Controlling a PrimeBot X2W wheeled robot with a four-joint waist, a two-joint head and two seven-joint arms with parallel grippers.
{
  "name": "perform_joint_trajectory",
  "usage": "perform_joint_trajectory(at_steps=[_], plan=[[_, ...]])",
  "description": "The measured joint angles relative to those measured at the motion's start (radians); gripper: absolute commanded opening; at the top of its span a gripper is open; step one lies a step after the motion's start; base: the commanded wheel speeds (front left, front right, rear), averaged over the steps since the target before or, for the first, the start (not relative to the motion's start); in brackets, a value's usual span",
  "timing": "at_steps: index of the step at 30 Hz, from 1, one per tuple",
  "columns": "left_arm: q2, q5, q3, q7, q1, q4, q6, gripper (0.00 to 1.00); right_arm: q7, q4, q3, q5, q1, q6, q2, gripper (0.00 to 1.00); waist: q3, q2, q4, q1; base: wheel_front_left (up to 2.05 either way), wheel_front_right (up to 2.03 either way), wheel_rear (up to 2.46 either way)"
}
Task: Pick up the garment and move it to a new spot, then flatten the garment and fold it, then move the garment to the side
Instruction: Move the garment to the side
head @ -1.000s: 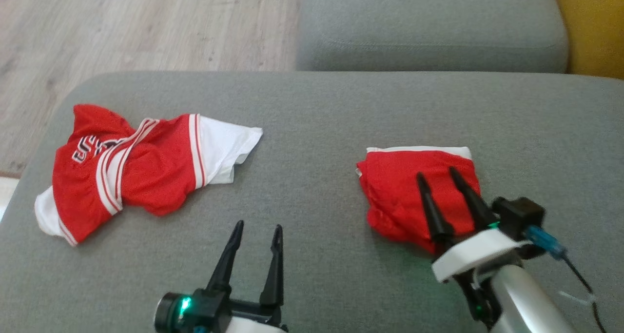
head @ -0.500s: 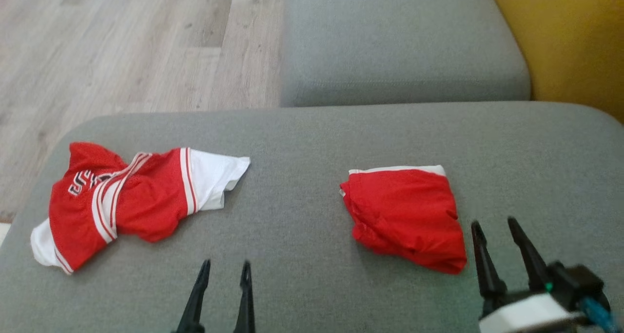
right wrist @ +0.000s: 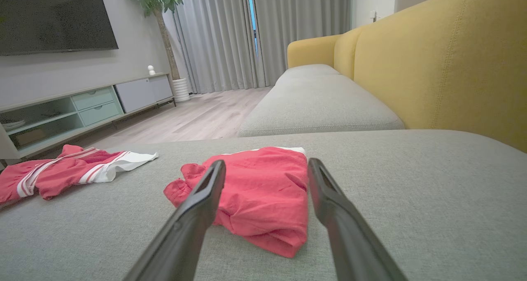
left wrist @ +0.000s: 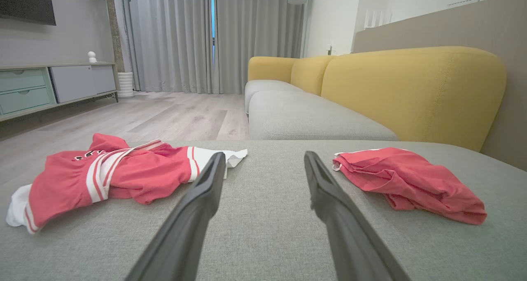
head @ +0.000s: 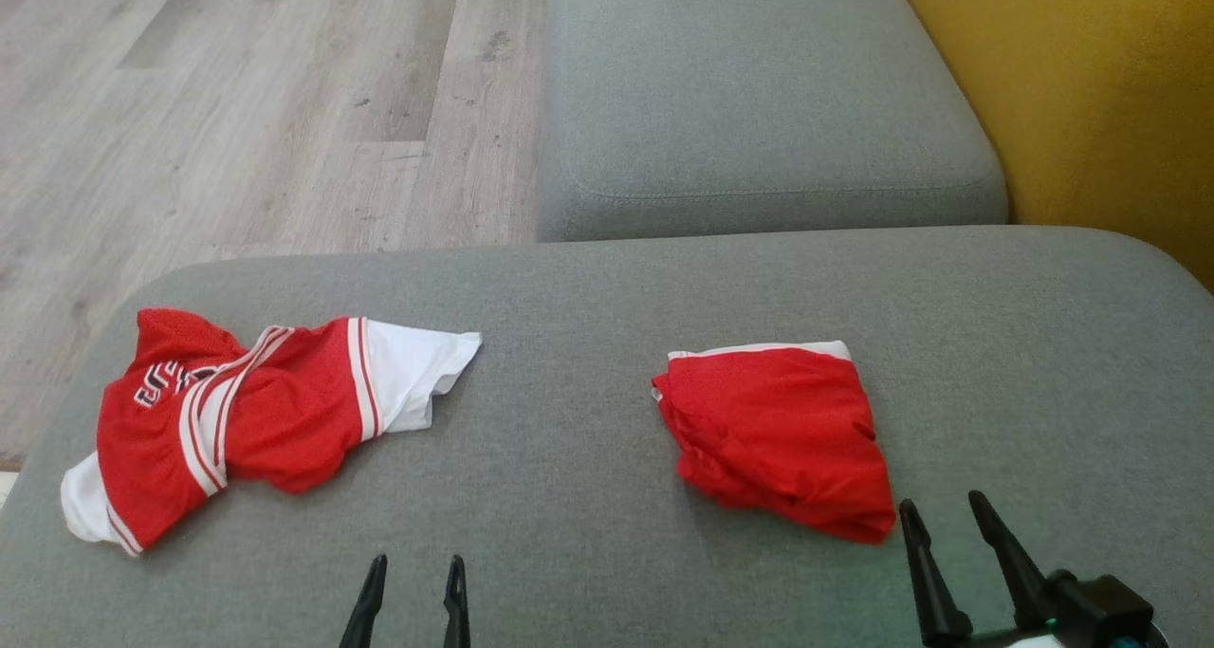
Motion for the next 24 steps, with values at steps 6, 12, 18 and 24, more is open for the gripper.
perform_joint_trajectory(at_steps=[6,12,18,24], plan=[[0.0,0.0,0.0,0.0,0.0,0.006,-0.004,1.0,0.0,0.002,0.014,0.001,0.0,0.0,-0.001,1.0,0.0,0.0,0.002,0.0,0.0,0.0,0.0],[0.0,0.0,0.0,0.0,0.0,0.007,-0.008,1.0,0.0,0.003,0.016,0.001,0.0,0.0,-0.002,1.0,0.009,0.0,0.001,0.0,0.0,0.0,0.0],[0.0,0.007,0.0,0.0,0.0,0.01,-0.008,1.0,0.0,0.005,0.019,0.001,0.0,0.0,-0.002,1.0,0.017,0.0,0.001,0.0001,0.0,0.0,0.0],[0.0,0.011,-0.002,0.0,-0.004,0.012,-0.009,1.0,0.0,0.007,0.019,0.002,-0.002,0.0,-0.004,1.0,0.042,0.0,0.009,0.0,0.0,0.0,0.0]])
